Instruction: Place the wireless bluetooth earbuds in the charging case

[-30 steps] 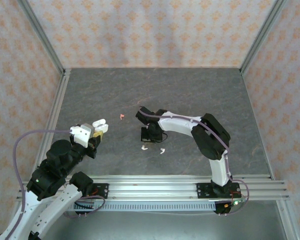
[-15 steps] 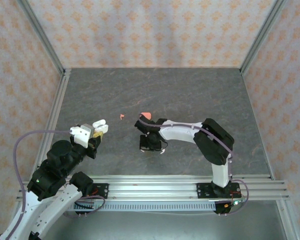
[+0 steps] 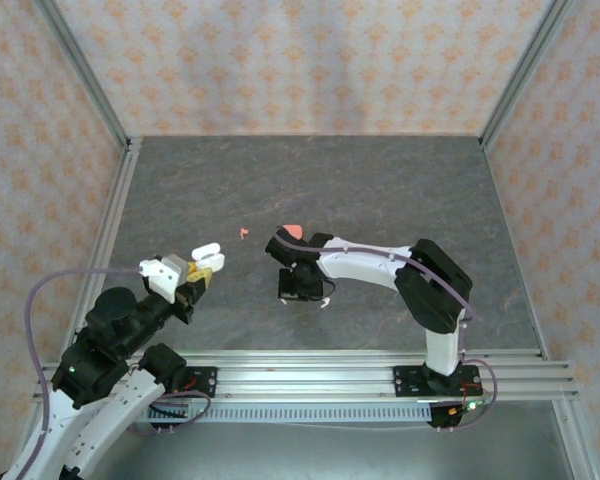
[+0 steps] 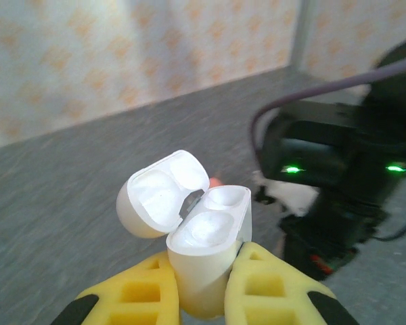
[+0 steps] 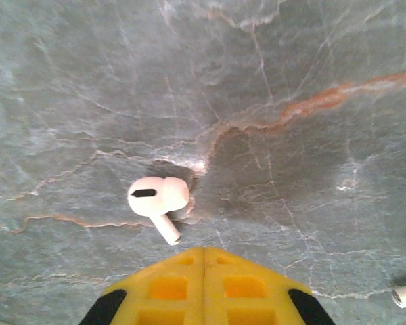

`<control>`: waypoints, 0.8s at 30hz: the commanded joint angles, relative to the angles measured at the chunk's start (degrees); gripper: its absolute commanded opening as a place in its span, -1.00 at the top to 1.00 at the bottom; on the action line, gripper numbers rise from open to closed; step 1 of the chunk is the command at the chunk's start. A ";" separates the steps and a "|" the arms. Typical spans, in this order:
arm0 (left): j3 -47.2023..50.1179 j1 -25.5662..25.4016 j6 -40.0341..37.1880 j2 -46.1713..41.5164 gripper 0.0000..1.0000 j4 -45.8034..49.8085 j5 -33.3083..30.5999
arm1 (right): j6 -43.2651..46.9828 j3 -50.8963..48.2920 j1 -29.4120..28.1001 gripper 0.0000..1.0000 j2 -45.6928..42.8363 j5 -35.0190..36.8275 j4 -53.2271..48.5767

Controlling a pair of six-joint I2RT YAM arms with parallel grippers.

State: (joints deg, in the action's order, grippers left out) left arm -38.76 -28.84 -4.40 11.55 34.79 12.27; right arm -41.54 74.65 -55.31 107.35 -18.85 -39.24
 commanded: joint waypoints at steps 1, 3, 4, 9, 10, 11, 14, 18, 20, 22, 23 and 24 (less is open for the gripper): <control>2.04 0.28 -2.67 -1.88 1.00 -8.37 13.36 | 2.20 2.99 0.74 0.77 -1.66 2.67 -3.44; 2.29 0.29 -3.29 -1.54 1.00 -8.96 15.56 | 3.39 4.83 0.82 0.52 -0.73 2.68 -4.09; 2.18 0.28 -3.52 -1.09 1.00 -8.78 16.28 | 4.10 5.87 0.82 0.34 0.03 2.57 -4.64; 0.99 0.28 -5.33 0.56 1.00 -6.59 18.79 | 6.70 10.25 0.86 -0.03 3.76 2.14 -7.43; 1.02 0.29 -5.48 0.73 1.00 -6.47 19.01 | 7.05 10.70 0.82 -0.05 4.44 1.89 -7.79; 1.05 0.33 -5.53 0.74 1.00 -6.35 19.10 | 7.27 11.16 0.83 -0.06 5.15 1.56 -7.99; 1.39 0.32 -5.53 0.82 1.00 -6.42 19.11 | 7.69 11.99 0.81 -0.07 6.74 0.62 -8.17; 1.93 0.30 -5.31 0.98 1.00 -6.97 18.97 | 8.15 12.37 0.73 -0.07 8.25 -0.16 -7.86; 2.07 0.29 -4.93 1.18 1.00 -7.57 18.80 | 8.53 12.49 0.69 -0.06 8.92 -0.31 -7.71; 2.12 0.28 -4.52 1.59 1.00 -8.10 18.45 | 8.87 12.75 0.73 -0.06 9.54 -0.48 -7.82; 2.13 0.28 -4.48 1.97 1.00 -8.16 18.32 | 9.04 12.88 0.73 -0.06 9.90 -0.53 -7.89; 2.07 0.28 -4.39 2.37 1.00 -8.41 18.27 | 9.26 13.06 0.73 -0.05 10.30 -0.55 -8.01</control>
State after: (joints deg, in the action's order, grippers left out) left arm -36.91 -28.84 -9.06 12.91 29.50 29.80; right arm -33.76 85.69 -54.57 116.33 -19.40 -45.21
